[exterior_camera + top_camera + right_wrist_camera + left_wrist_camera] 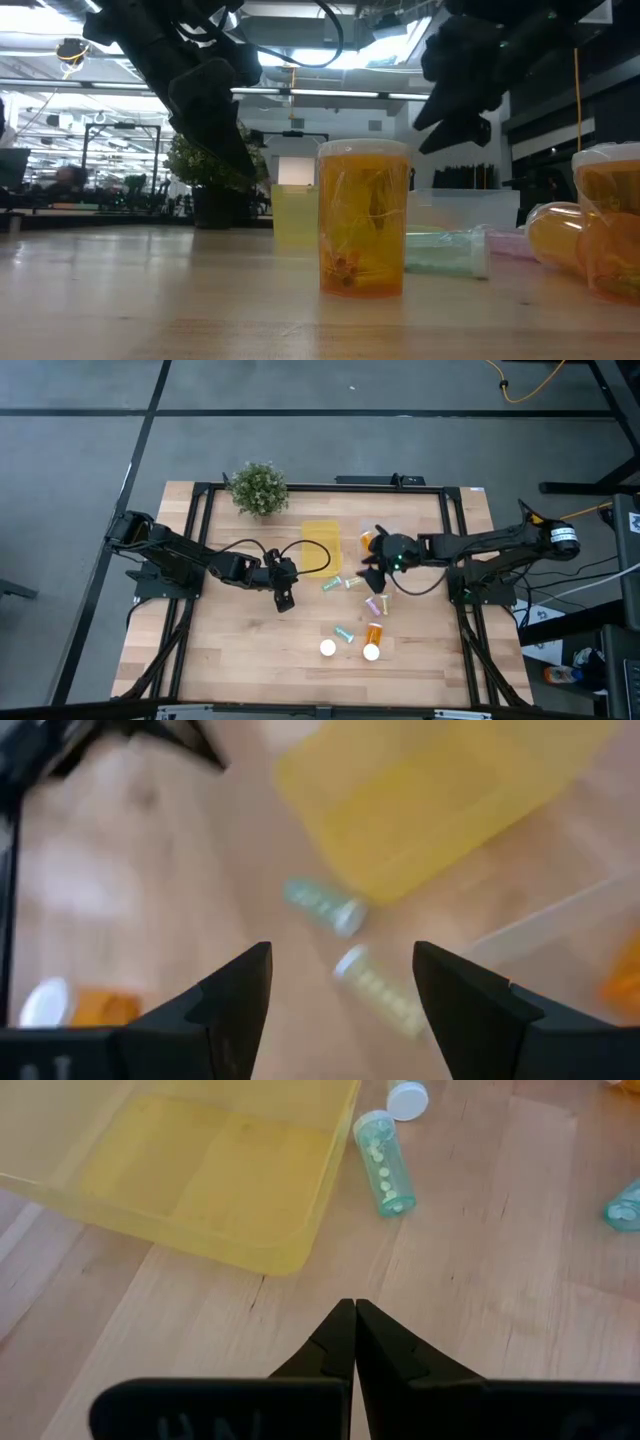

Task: Pick and place medicine bottles into bin by pill shape (circle, oval)
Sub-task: Put the small yellow pill bottle into the yellow bin

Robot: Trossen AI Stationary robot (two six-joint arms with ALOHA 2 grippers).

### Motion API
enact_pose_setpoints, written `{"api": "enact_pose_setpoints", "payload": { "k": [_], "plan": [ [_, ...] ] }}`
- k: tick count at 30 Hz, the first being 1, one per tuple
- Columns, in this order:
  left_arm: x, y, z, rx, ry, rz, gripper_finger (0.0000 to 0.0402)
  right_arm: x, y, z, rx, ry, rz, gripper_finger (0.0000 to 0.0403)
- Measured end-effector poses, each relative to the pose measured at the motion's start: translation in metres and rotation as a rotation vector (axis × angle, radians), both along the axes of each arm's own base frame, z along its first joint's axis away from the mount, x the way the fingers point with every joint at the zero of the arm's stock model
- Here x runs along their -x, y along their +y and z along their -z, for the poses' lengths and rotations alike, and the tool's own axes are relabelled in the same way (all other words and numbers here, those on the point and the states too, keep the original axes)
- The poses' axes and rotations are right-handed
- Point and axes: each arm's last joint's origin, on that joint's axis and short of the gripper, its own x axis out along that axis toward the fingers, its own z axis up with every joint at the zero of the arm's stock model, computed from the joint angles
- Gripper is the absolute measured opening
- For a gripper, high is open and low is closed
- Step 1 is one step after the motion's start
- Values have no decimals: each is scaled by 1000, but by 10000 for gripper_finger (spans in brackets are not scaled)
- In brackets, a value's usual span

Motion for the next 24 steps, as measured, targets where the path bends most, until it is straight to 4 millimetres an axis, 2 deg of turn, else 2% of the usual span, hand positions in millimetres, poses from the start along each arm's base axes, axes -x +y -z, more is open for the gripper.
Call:
{"api": "enact_pose_setpoints", "payload": {
  "k": [6, 11, 17, 22, 24],
  "plan": [
    [0, 0, 0, -1, 1, 1, 4, 6, 28, 5, -4, 68, -109, 245],
    [0, 0, 0, -1, 1, 1, 4, 16, 48, 10, -77, 156, -106, 245],
    [0, 0, 0, -1, 1, 1, 4, 31, 60, 19, -176, 296, 78, 245],
    [0, 0, 0, -1, 1, 1, 4, 40, 60, 23, -169, 347, 280, 245],
    [0, 0, 0, -2, 1, 1, 4, 40, 61, 25, -168, 350, 307, 245]
  ]
}}
